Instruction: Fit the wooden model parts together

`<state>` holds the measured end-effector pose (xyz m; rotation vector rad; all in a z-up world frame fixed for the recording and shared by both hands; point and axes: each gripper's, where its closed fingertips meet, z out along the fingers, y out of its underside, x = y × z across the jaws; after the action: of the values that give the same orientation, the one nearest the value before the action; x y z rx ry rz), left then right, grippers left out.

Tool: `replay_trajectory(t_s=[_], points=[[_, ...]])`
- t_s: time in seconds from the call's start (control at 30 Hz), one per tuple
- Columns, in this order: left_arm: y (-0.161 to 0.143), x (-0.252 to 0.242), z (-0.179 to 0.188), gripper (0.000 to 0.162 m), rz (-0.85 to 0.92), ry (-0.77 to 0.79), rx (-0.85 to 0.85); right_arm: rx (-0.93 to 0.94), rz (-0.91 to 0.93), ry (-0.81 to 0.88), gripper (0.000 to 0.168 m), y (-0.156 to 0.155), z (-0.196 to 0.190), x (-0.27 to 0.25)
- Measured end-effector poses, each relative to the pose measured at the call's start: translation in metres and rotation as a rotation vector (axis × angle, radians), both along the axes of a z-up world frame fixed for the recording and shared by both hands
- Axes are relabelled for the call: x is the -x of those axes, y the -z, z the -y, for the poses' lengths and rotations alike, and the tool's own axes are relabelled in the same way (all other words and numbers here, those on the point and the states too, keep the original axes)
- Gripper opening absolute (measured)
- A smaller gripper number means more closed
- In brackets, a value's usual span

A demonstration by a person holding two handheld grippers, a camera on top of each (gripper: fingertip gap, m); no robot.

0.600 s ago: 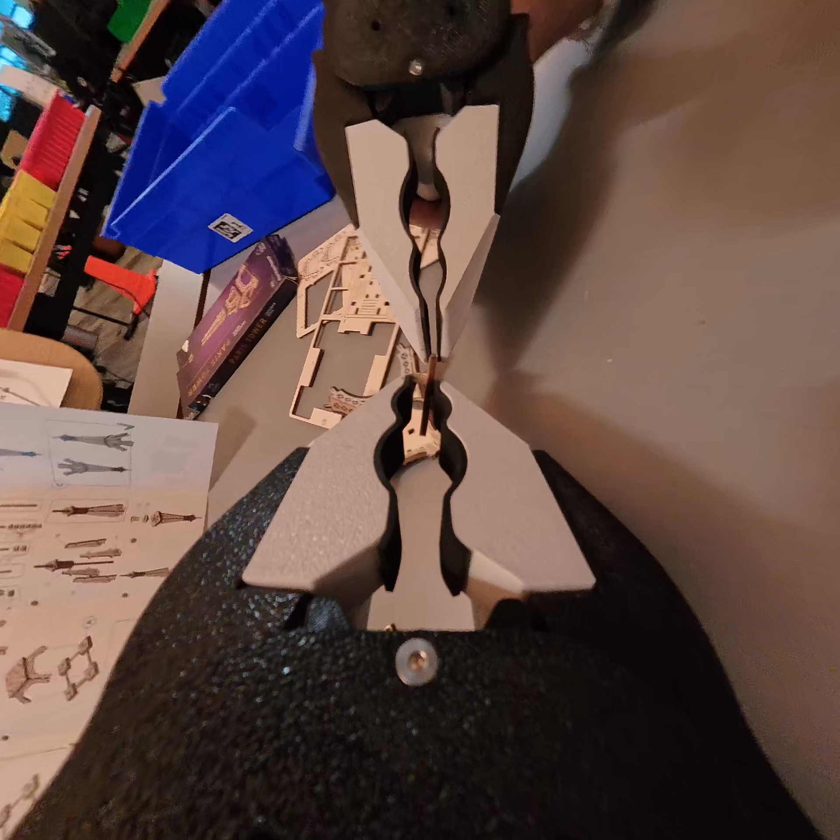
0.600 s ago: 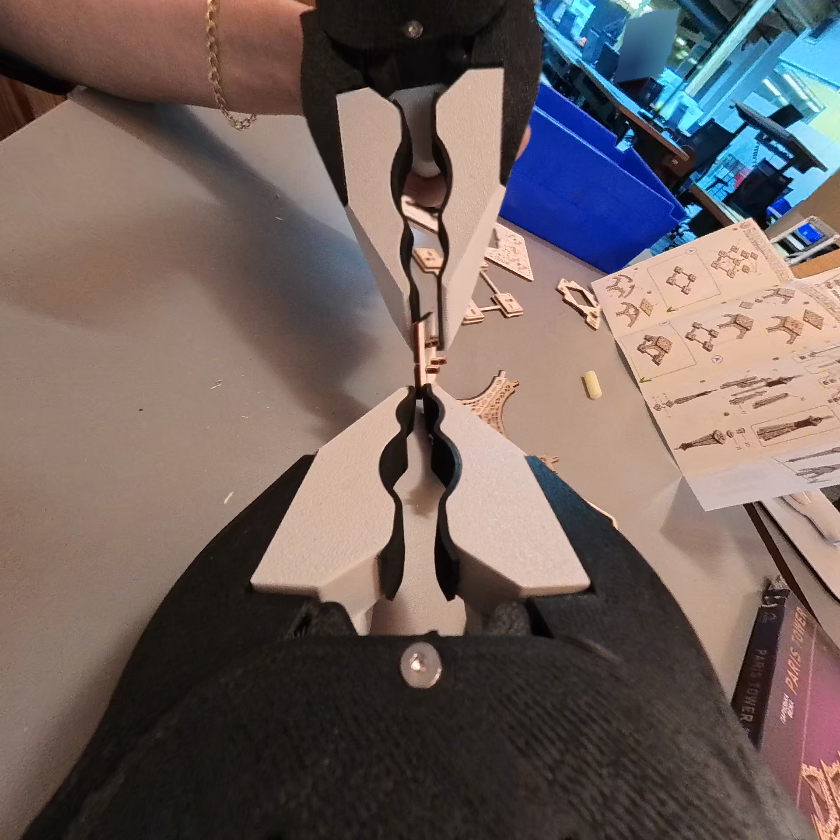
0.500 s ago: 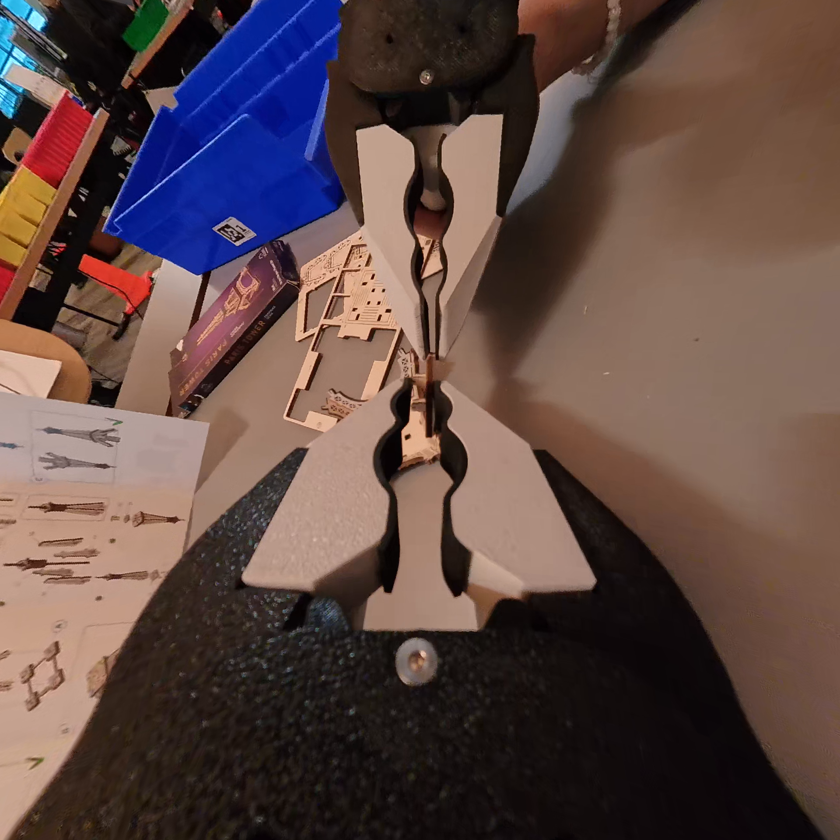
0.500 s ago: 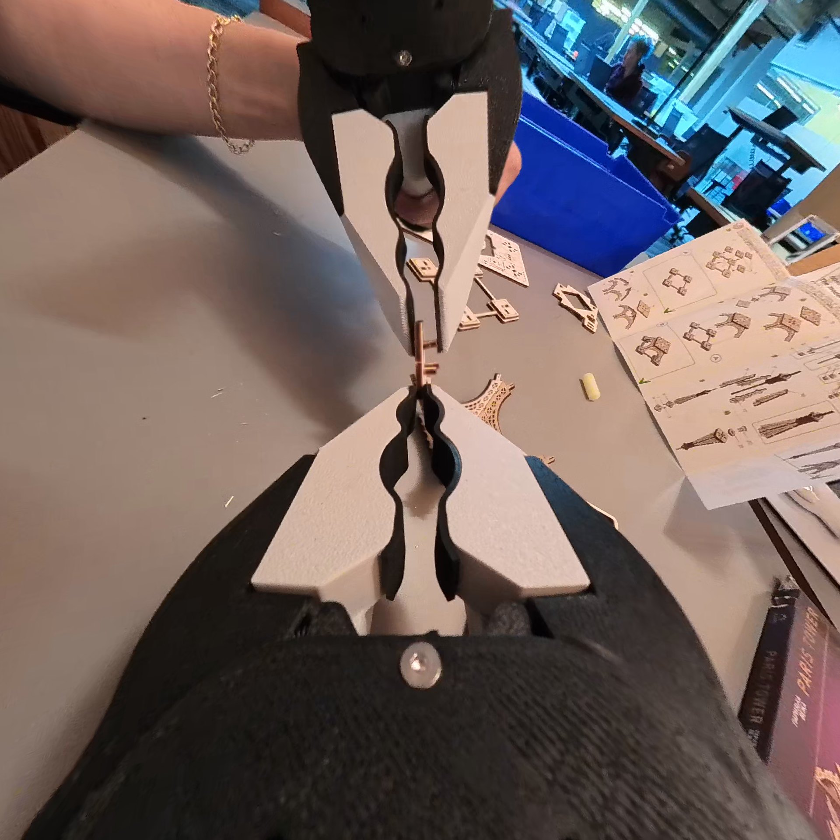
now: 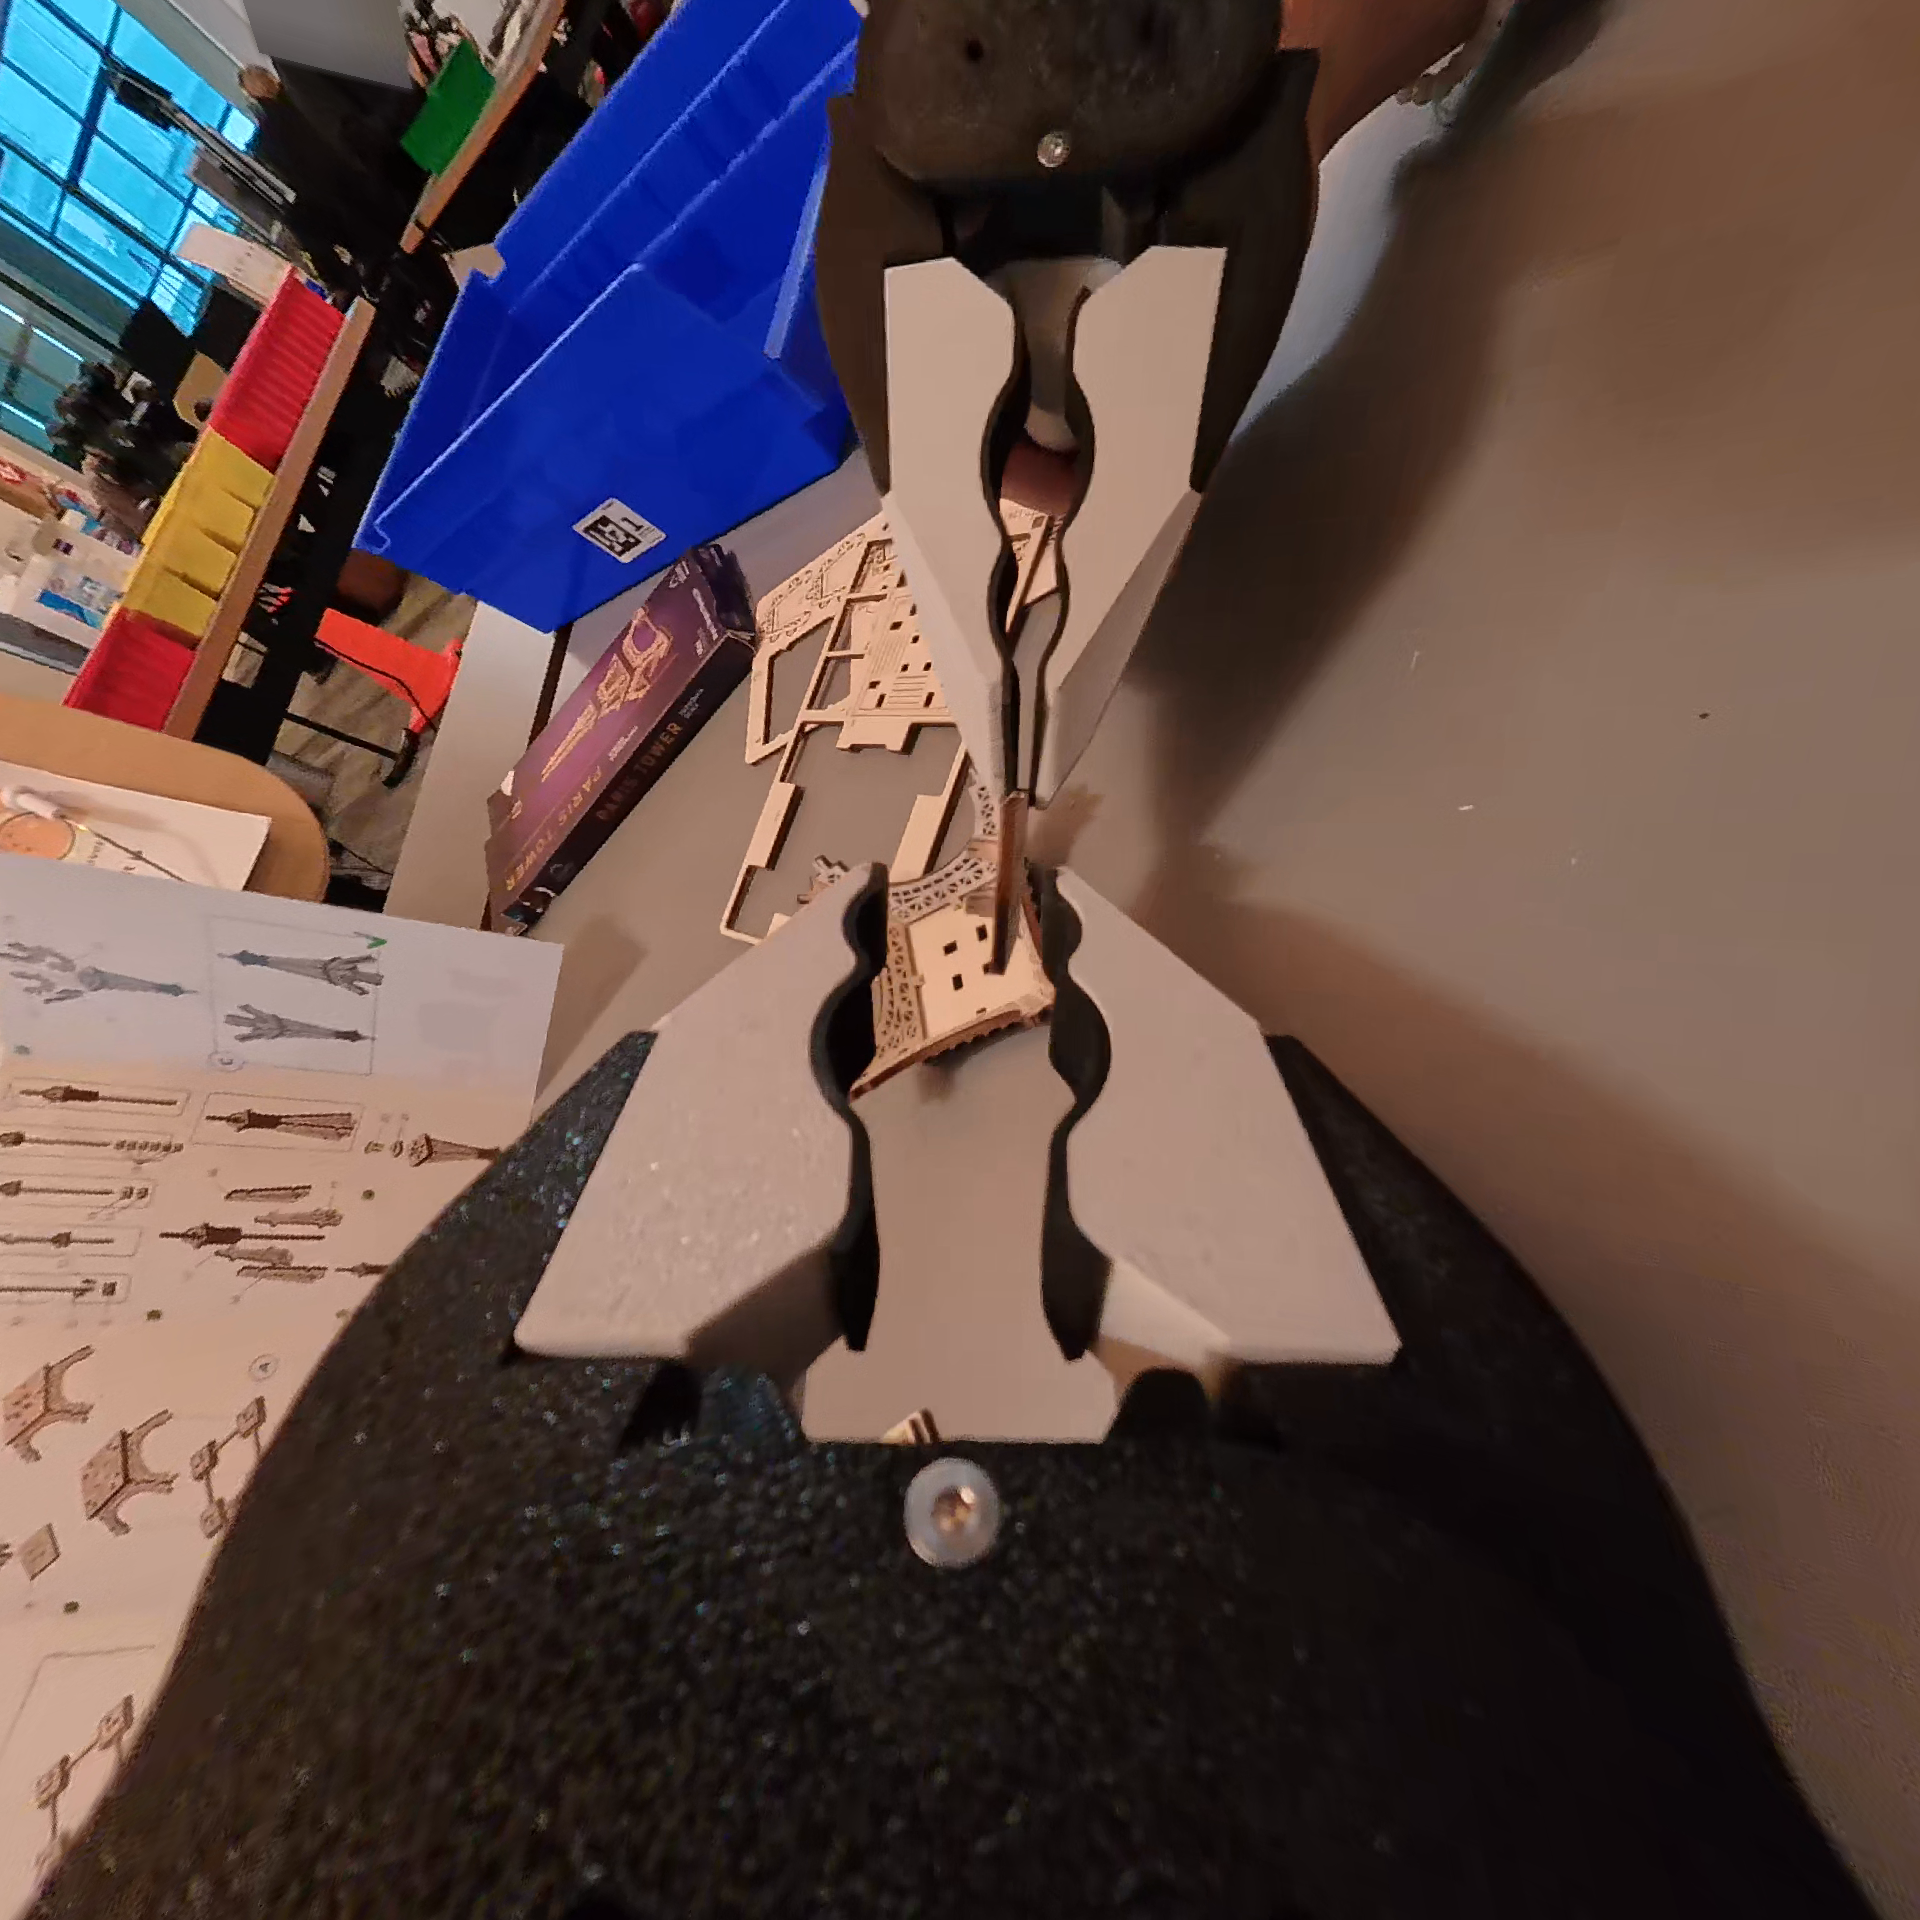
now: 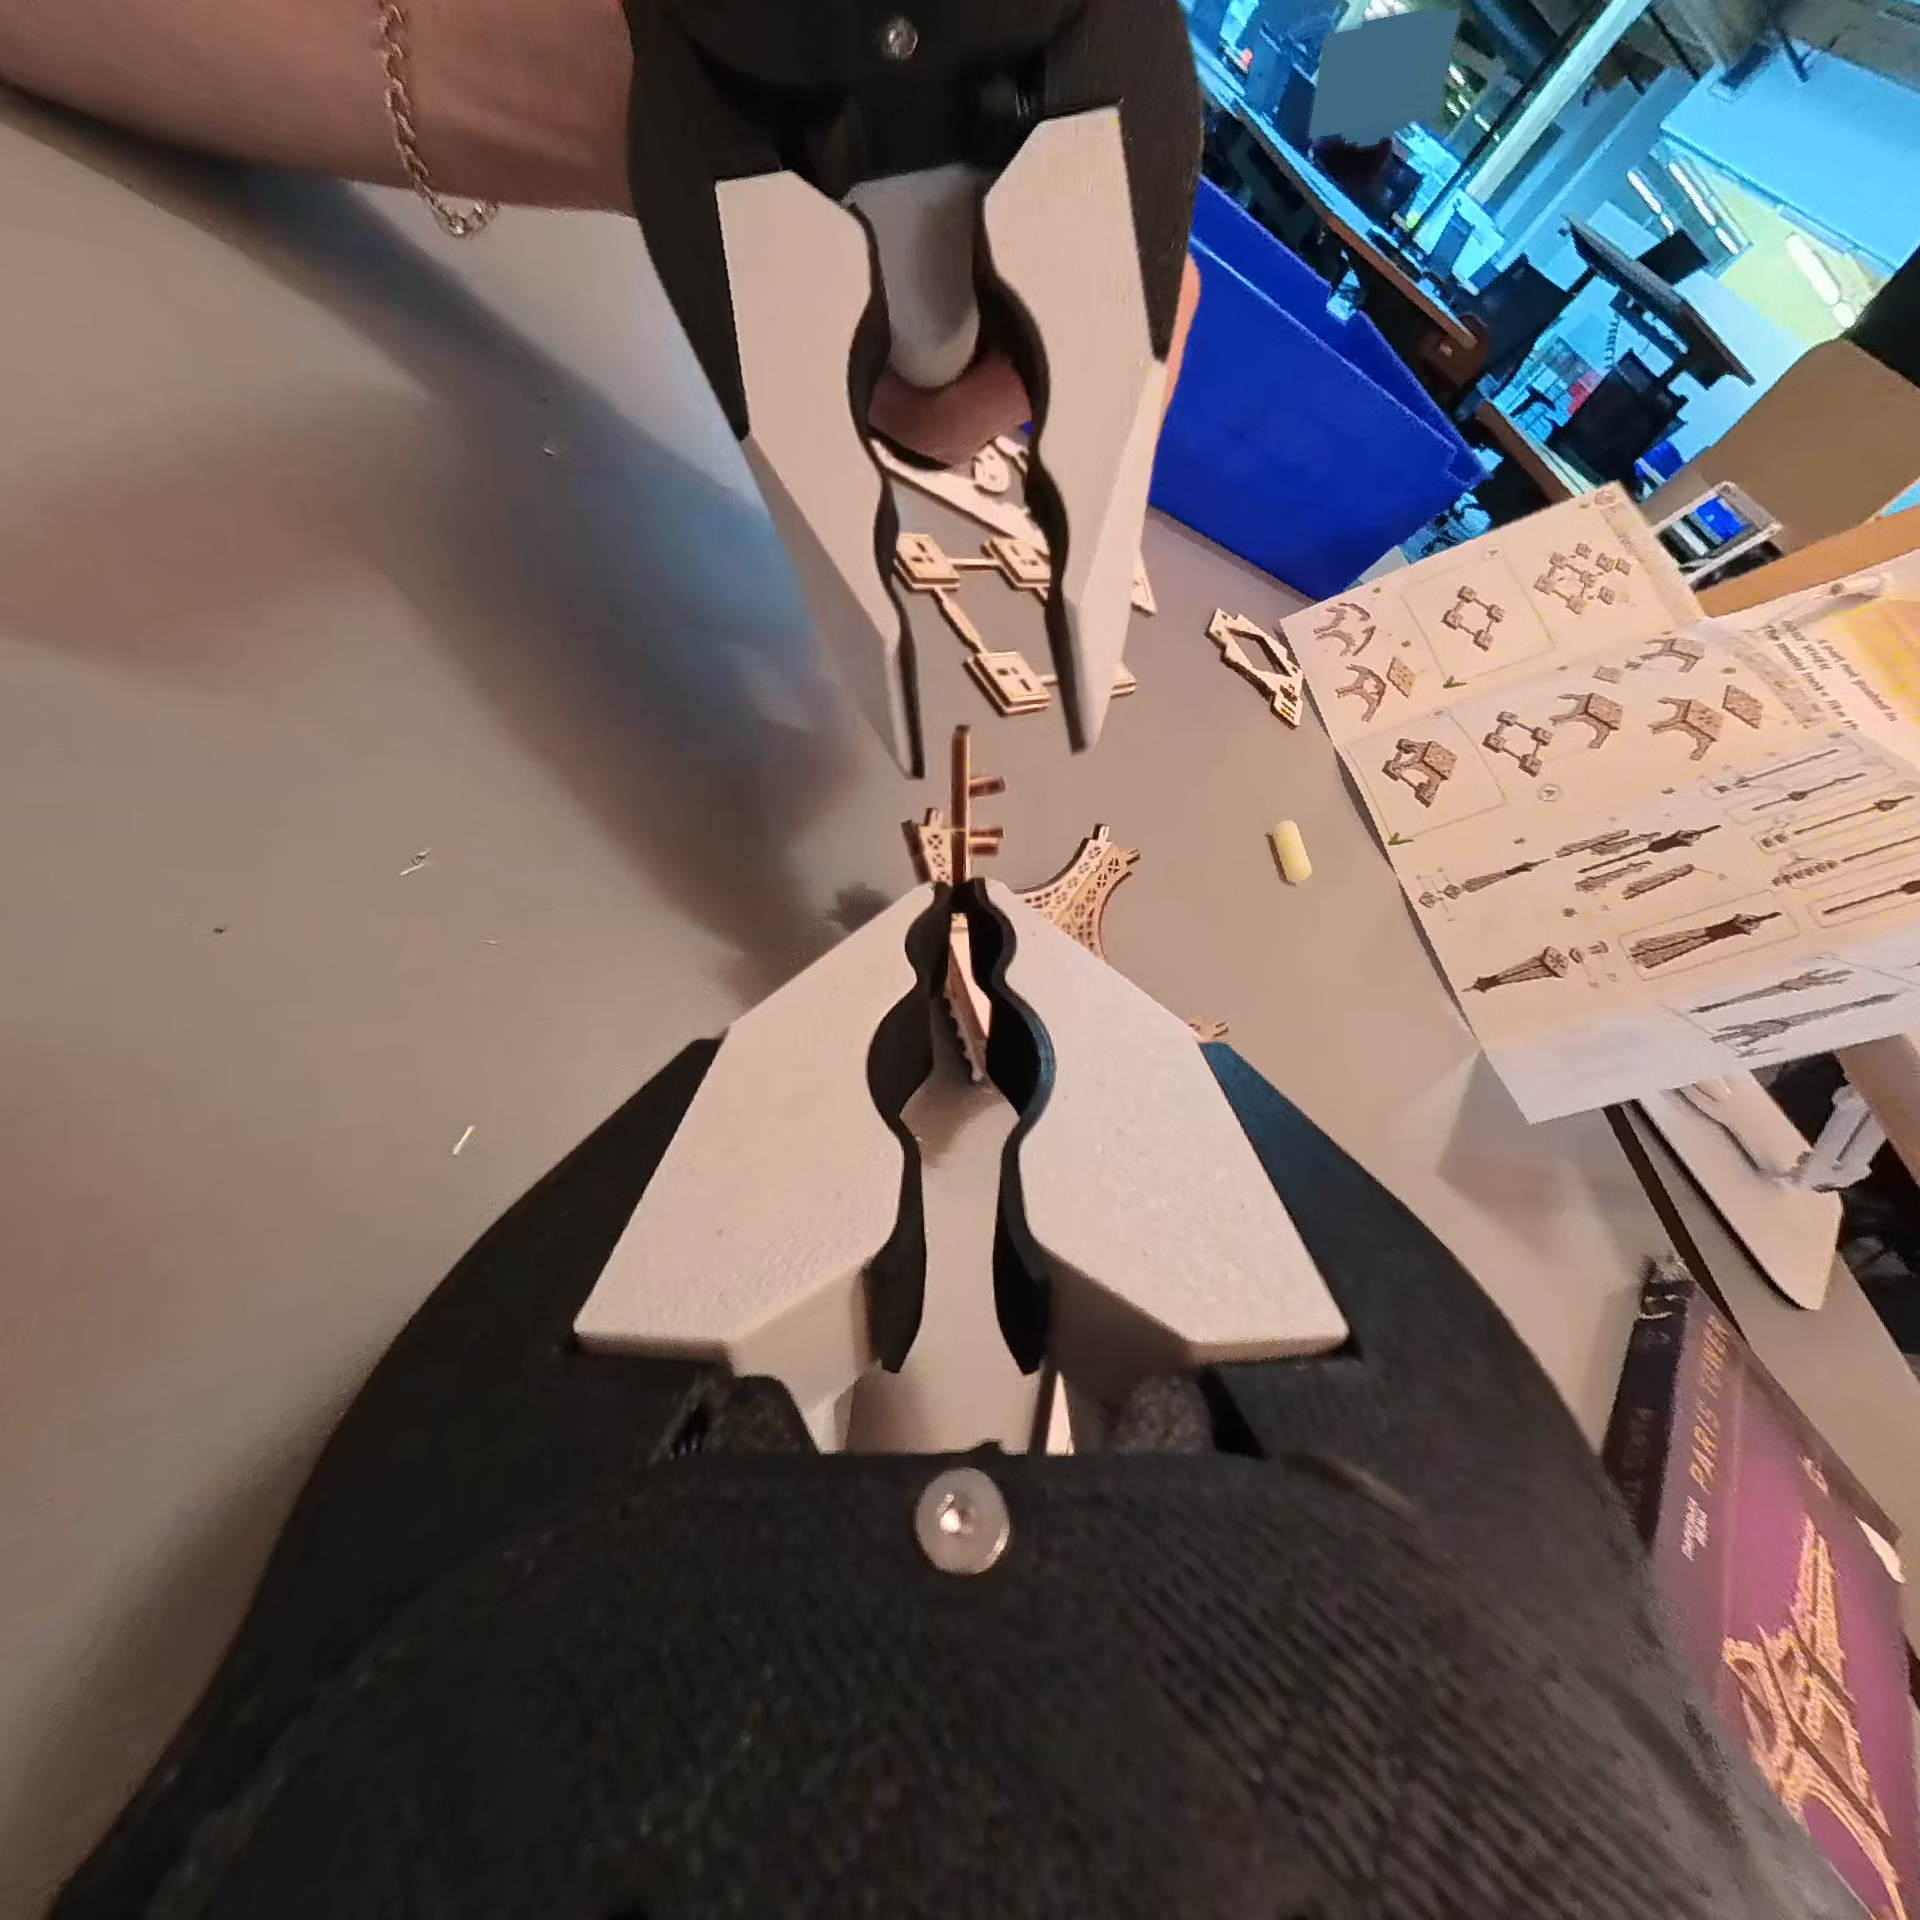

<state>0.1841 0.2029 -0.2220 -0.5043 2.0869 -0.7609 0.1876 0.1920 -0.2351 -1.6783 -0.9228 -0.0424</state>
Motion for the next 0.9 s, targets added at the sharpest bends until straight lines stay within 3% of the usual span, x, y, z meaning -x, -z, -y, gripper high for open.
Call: replay_trajectory(t_s=[0.3,0.57,0.77,0.9], points=[[-0.010,0.000,-0.011,0.023,0.020,-0.040,0.067,-0.039,-0.011,0.036,0.000,-0.007,-0.002,-0.004],[-0.029,-0.006,-0.012,0.019,0.111,-0.076,0.137,0.137,-0.780,-0.006,0.000,-0.050,0.001,-0.024],[-0.028,-0.009,-0.011,0.018,0.123,-0.092,0.124,0.184,-1.079,-0.057,0.000,-0.062,0.002,-0.040],[-0.028,-0.011,-0.011,0.018,0.137,-0.107,0.114,0.190,-1.179,-0.032,0.000,-0.063,0.000,-0.053]])
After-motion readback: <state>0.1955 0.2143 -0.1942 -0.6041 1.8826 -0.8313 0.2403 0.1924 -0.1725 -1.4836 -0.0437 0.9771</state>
